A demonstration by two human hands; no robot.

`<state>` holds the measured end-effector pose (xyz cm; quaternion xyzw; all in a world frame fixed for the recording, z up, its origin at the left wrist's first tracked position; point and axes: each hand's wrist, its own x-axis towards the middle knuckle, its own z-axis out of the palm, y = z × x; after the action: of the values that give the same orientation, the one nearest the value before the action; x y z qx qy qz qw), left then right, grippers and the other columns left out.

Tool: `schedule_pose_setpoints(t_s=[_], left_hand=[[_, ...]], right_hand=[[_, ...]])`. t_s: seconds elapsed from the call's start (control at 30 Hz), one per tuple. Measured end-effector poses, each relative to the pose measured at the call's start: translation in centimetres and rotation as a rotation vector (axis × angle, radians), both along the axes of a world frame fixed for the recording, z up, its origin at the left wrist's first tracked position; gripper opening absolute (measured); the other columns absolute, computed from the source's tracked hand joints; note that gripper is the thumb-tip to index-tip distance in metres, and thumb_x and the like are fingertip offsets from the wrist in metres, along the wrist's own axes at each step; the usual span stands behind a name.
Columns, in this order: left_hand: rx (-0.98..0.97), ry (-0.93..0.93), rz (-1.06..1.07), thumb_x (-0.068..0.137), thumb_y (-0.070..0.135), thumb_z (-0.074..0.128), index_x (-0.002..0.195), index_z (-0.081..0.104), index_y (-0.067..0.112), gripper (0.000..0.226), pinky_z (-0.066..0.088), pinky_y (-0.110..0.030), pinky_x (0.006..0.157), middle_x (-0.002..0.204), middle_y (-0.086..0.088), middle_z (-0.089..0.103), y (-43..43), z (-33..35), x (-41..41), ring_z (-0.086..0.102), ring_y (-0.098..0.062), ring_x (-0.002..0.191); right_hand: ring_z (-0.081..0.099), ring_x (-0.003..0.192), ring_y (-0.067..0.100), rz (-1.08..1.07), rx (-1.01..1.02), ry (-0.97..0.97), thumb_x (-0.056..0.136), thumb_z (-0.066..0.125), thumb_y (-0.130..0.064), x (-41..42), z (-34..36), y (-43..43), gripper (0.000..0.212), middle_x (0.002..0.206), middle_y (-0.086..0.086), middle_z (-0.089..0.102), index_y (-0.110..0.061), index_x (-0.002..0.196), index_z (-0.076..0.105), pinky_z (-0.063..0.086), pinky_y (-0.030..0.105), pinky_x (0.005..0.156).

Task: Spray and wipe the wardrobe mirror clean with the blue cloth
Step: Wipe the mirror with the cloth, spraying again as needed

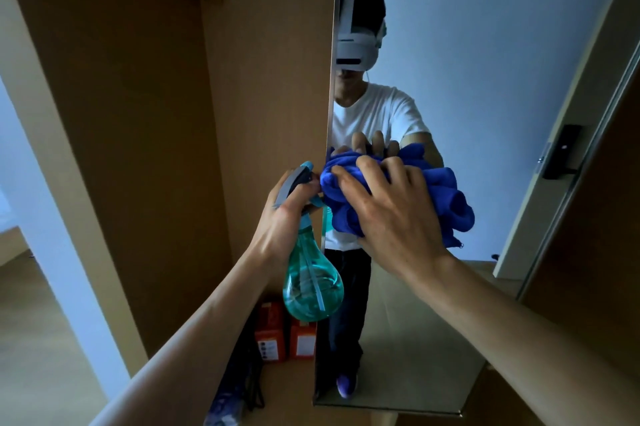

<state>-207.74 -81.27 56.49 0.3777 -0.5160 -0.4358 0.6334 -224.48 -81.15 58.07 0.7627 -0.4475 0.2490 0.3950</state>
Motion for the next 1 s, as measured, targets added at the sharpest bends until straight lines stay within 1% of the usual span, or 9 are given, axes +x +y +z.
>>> schedule_pose_setpoints(t_s=[0.07,0.13,0.33,0.5,0.67,0.73,0.8,0.9,1.0], left_hand=[[0.000,-0.005,0.008,0.088,0.023,0.057,0.102,0.067,0.003,0.027,0.053,-0.046,0.100,0.108,-0.021,0.070,0.0,-0.5,-0.1,0.070,-0.031,0.105],[0.002,-0.008,0.005,0.089,0.024,0.056,0.102,0.069,0.009,0.023,0.055,-0.041,0.097,0.106,-0.014,0.072,0.1,-1.1,-0.2,0.071,-0.024,0.101],[0.046,0.007,0.037,0.090,0.022,0.057,0.118,0.060,-0.007,0.041,0.049,-0.054,0.108,0.119,-0.030,0.064,0.1,-3.4,-0.2,0.064,-0.039,0.115],[0.093,-0.005,0.059,0.091,0.024,0.055,0.125,0.058,-0.008,0.047,0.047,-0.054,0.109,0.126,-0.032,0.062,0.4,-5.7,-0.5,0.060,-0.043,0.120],[0.114,-0.019,0.078,0.089,0.021,0.056,0.115,0.057,-0.008,0.039,0.049,-0.056,0.107,0.115,-0.032,0.062,0.6,-8.0,-0.8,0.061,-0.046,0.112],[0.120,-0.016,0.089,0.088,0.019,0.056,0.105,0.057,-0.005,0.030,0.052,-0.050,0.097,0.101,-0.024,0.063,0.7,-8.9,-0.8,0.063,-0.037,0.096],[0.126,0.003,0.083,0.087,0.017,0.056,0.101,0.059,0.004,0.020,0.049,-0.043,0.090,0.095,-0.015,0.060,0.9,-9.9,-0.9,0.059,-0.027,0.090],[0.153,0.022,0.079,0.088,0.018,0.058,0.098,0.060,0.011,0.012,0.045,-0.047,0.086,0.091,-0.013,0.058,1.1,-11.9,-1.0,0.056,-0.030,0.088],[0.189,0.032,0.091,0.088,0.021,0.060,0.098,0.061,0.012,0.014,0.046,-0.052,0.084,0.093,-0.014,0.059,1.2,-13.8,-1.1,0.057,-0.032,0.089]], right_hand=[[0.050,0.102,0.033,0.003,0.005,-0.002,0.079,0.073,-0.024,-0.1,-0.9,0.0,0.063,0.130,0.010,0.054,-0.019,0.138,0.050,0.041,0.046,0.083],[0.049,0.103,0.033,-0.002,0.012,-0.002,0.082,0.069,-0.024,-0.1,-1.7,-0.2,0.062,0.132,0.010,0.053,-0.020,0.140,0.048,0.040,0.046,0.085],[0.047,0.105,0.035,0.003,0.009,-0.035,0.084,0.068,-0.023,-0.1,-3.1,-0.5,0.060,0.134,0.011,0.052,-0.022,0.141,0.048,0.038,0.048,0.088],[0.047,0.107,0.034,0.020,0.011,-0.067,0.087,0.067,-0.024,-0.3,-4.9,-0.5,0.059,0.134,0.010,0.052,-0.023,0.142,0.047,0.039,0.050,0.092],[0.049,0.109,0.035,0.033,0.077,-0.066,0.086,0.066,-0.020,-0.4,-8.7,0.0,0.060,0.135,0.011,0.052,-0.022,0.143,0.046,0.039,0.050,0.093],[0.050,0.111,0.037,0.026,0.132,-0.043,0.082,0.070,-0.021,-0.7,-10.8,0.3,0.067,0.136,0.012,0.051,-0.022,0.144,0.045,0.039,0.050,0.095],[0.050,0.113,0.037,0.009,0.170,-0.017,0.082,0.069,-0.024,-0.8,-12.8,0.6,0.067,0.136,0.013,0.051,-0.022,0.144,0.045,0.037,0.050,0.096],[0.051,0.113,0.037,0.005,0.187,-0.046,0.088,0.059,-0.023,-0.6,-15.1,0.9,0.057,0.136,0.013,0.052,-0.022,0.143,0.046,0.037,0.050,0.096],[0.049,0.115,0.036,0.013,0.193,-0.068,0.092,0.057,-0.024,-0.4,-16.7,0.8,0.054,0.137,0.012,0.052,-0.023,0.145,0.045,0.037,0.050,0.097]])
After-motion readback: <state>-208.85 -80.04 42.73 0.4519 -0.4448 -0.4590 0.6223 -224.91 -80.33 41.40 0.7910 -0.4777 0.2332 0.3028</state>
